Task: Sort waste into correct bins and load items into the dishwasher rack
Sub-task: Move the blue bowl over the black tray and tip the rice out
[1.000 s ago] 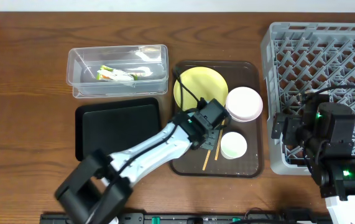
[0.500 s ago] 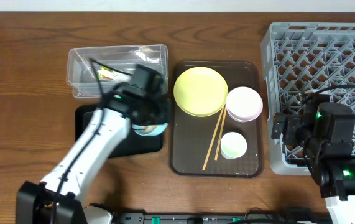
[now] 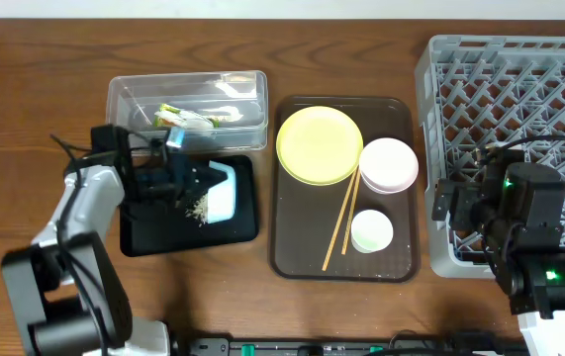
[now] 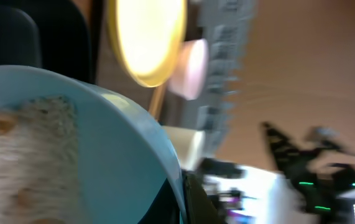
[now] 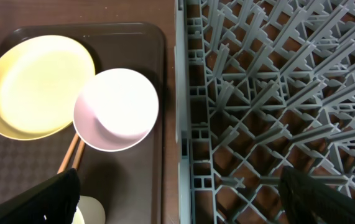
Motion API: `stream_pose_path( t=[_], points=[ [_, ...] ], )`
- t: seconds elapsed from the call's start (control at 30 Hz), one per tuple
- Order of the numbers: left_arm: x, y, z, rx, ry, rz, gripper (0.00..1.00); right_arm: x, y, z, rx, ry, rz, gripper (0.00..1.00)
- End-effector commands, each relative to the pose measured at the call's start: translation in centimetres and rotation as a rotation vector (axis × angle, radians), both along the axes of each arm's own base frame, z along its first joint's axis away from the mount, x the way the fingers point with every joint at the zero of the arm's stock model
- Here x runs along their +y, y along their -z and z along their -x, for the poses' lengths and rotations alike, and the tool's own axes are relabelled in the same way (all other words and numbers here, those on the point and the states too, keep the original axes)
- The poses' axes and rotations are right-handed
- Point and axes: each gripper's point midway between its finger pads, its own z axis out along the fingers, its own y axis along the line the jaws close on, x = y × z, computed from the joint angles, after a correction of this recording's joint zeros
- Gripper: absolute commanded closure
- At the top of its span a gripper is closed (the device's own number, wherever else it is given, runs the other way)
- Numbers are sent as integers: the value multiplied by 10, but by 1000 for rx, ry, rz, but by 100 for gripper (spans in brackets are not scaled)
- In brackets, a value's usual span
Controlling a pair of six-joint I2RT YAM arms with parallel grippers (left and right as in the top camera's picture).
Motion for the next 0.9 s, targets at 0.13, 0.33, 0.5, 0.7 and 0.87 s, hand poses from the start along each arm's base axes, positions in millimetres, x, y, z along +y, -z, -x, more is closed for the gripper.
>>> stream_pose_path(
  t=[0.13,0.33,0.5,0.7,0.87],
  points=[
    [6,-10,-7,103,-58,280,94,2,-7,0,-14,-4,-7,1],
    [8,-9,-7,203,-82,307,94,2,-7,0,-14,-4,-7,1],
    [8,-9,-7,345,-108,346,94,2,-7,0,-14,-4,-7,1],
    [8,-9,-7,532,-141,394,94,2,-6,0,-11,-4,-6,1],
    [8,-9,-7,616,-156,415,94,2,-6,0,-11,-4,-6,1]
  ],
)
